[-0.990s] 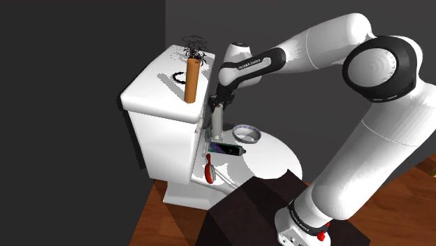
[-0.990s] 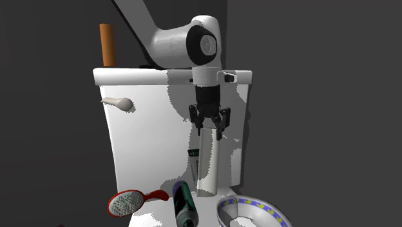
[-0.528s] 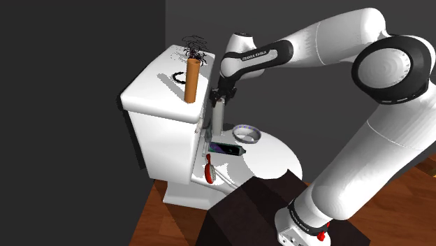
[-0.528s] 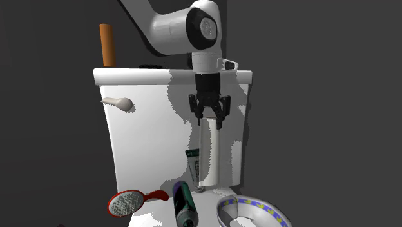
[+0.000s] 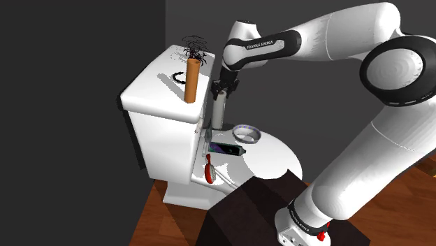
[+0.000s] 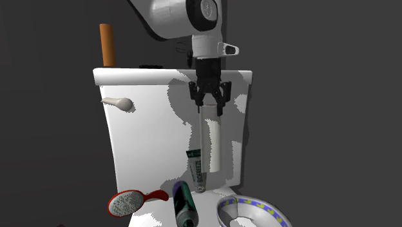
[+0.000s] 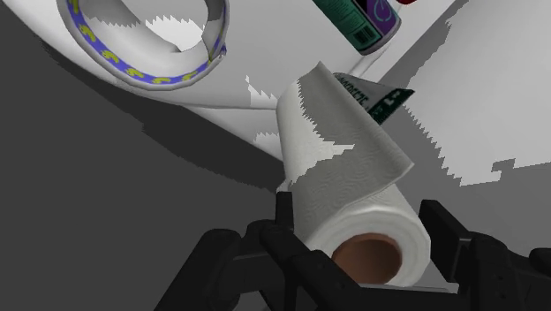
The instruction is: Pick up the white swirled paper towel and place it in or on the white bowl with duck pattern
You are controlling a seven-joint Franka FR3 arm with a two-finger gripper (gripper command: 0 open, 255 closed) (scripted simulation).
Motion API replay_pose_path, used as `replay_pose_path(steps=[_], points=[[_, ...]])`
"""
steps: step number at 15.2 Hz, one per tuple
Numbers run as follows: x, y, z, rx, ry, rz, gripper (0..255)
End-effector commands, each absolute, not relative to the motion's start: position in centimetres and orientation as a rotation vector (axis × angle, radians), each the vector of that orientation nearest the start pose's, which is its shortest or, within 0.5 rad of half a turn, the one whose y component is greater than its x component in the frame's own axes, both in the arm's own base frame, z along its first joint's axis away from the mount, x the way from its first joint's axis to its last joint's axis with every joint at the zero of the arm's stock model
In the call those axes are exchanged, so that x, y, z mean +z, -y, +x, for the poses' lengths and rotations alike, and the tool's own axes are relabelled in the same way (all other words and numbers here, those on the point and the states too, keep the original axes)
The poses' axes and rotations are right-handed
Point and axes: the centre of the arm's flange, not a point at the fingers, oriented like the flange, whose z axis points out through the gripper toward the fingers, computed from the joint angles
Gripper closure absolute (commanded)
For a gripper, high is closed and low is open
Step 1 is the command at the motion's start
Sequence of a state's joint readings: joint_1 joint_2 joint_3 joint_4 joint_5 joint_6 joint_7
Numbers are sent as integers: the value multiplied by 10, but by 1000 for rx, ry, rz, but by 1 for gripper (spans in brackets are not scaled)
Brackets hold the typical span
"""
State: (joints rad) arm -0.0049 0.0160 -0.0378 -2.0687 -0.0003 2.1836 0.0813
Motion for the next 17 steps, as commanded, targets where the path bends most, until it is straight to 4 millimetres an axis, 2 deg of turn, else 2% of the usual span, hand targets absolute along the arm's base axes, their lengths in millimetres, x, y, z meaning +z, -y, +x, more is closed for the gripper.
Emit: replay_pose_path(steps=[1,7,17], points=[[444,23,559,-155,-194,-3131,255],[475,23,559,-155,-194,-3131,255],[526,123,489,-155,-194,-3131,255]])
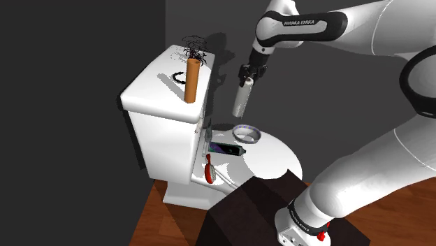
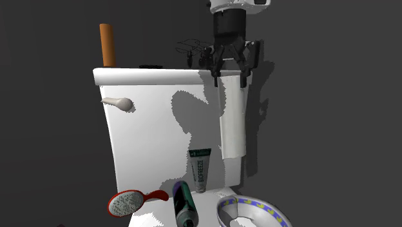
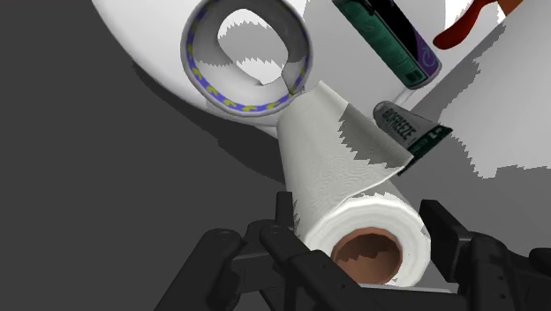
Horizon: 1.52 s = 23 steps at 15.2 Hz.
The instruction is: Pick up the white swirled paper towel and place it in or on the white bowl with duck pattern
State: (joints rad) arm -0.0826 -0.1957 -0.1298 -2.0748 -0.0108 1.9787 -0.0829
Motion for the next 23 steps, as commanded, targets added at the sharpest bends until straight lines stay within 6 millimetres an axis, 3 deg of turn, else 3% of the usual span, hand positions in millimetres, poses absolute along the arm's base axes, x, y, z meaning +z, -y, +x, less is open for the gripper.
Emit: replay_pose_path(steps=[1,6,7,23], points=[[531,133,482,-155,-194,-3131,255],[557,183,447,-155,-194,-3131,255],[558,185,446,-155,-194,-3131,255],[474,185,446,-155,-194,-3131,255]])
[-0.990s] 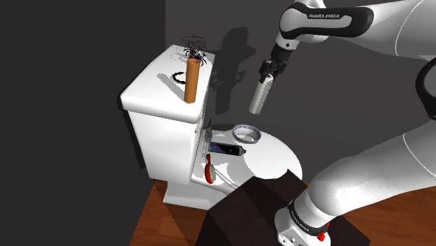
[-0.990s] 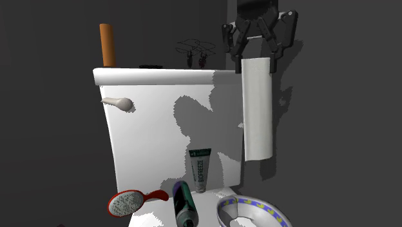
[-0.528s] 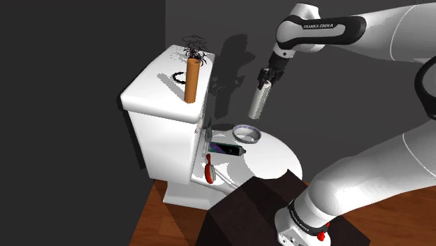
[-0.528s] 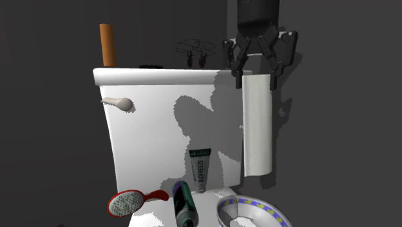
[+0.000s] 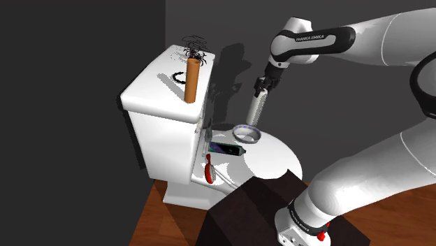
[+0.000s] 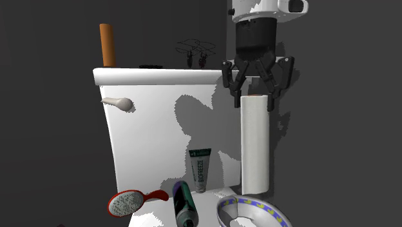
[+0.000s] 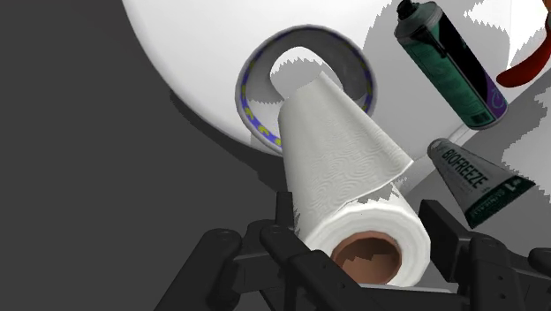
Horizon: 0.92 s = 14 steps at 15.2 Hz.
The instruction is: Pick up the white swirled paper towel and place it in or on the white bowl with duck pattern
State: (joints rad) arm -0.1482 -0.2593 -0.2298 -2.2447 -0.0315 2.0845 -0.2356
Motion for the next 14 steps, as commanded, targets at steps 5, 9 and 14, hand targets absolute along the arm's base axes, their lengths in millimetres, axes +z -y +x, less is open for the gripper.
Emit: replay_pose_path(steps=[5,9,14], points=[[447,185,446,-155,-194,-3131,255],[426,185,446,-155,-194,-3131,255],[405,185,446,-155,-194,-3131,255]])
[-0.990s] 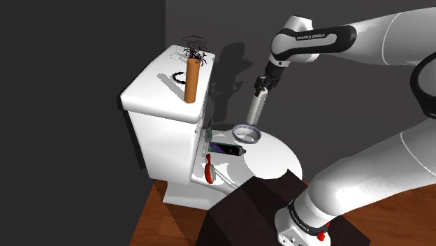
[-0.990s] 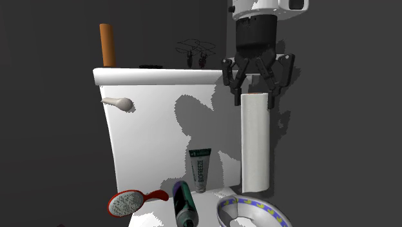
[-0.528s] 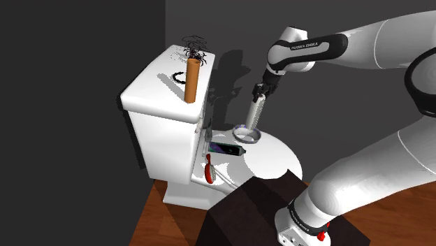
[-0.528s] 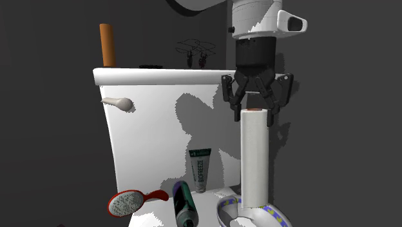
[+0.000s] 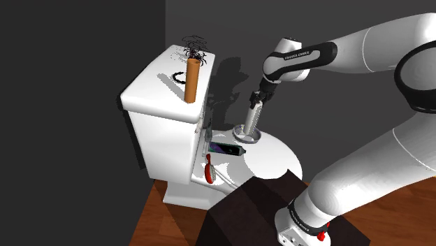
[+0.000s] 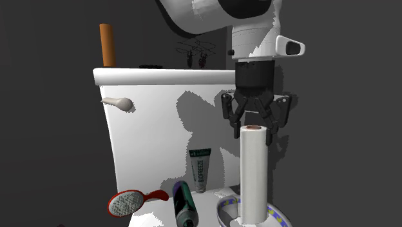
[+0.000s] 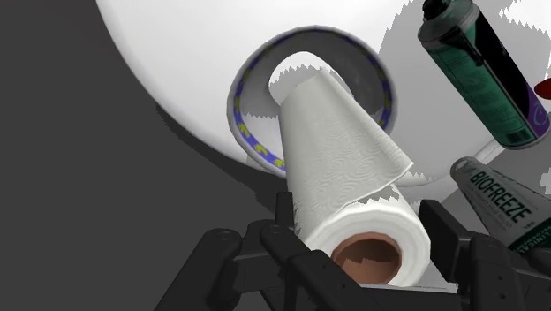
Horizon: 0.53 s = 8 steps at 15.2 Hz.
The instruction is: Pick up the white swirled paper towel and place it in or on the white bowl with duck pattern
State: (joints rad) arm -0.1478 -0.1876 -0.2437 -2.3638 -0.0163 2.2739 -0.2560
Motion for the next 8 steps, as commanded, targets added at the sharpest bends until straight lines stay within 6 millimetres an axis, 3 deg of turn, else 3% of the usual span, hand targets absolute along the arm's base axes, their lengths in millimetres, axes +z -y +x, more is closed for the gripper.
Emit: replay_pose_path(steps=[1,6,7,8], points=[[405,185,446,-155,-194,-3131,255],[405,185,446,-155,-194,-3131,255],[405,185,446,-155,-194,-3131,0],[405,185,446,-155,-194,-3131,0]])
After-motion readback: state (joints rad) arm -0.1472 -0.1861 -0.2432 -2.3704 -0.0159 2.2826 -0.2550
